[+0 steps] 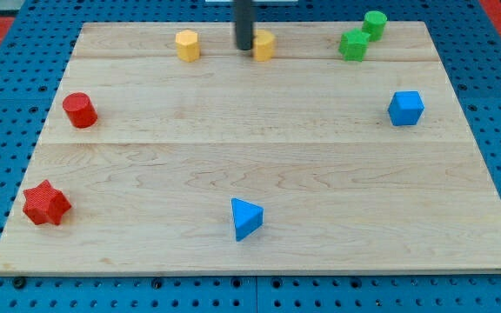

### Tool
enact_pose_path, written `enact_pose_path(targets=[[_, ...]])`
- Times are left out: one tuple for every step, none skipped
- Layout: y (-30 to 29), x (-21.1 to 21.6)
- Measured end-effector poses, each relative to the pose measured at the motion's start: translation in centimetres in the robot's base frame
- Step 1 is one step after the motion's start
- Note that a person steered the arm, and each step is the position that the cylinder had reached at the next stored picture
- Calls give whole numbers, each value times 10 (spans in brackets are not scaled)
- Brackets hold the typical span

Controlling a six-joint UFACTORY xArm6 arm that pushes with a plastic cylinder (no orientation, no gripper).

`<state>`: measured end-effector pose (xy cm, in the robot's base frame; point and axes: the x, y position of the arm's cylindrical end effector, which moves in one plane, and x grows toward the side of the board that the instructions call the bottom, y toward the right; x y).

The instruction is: Push the yellow hexagon closer to the yellow heart

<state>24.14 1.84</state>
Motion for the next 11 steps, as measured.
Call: enact_pose_path(targets=[[-6,26],[43,18],[39,38],[-74,76],[-206,63],[-178,12],[-101,-6],[-74,-5],[16,-11],[16,5],[-13,54]])
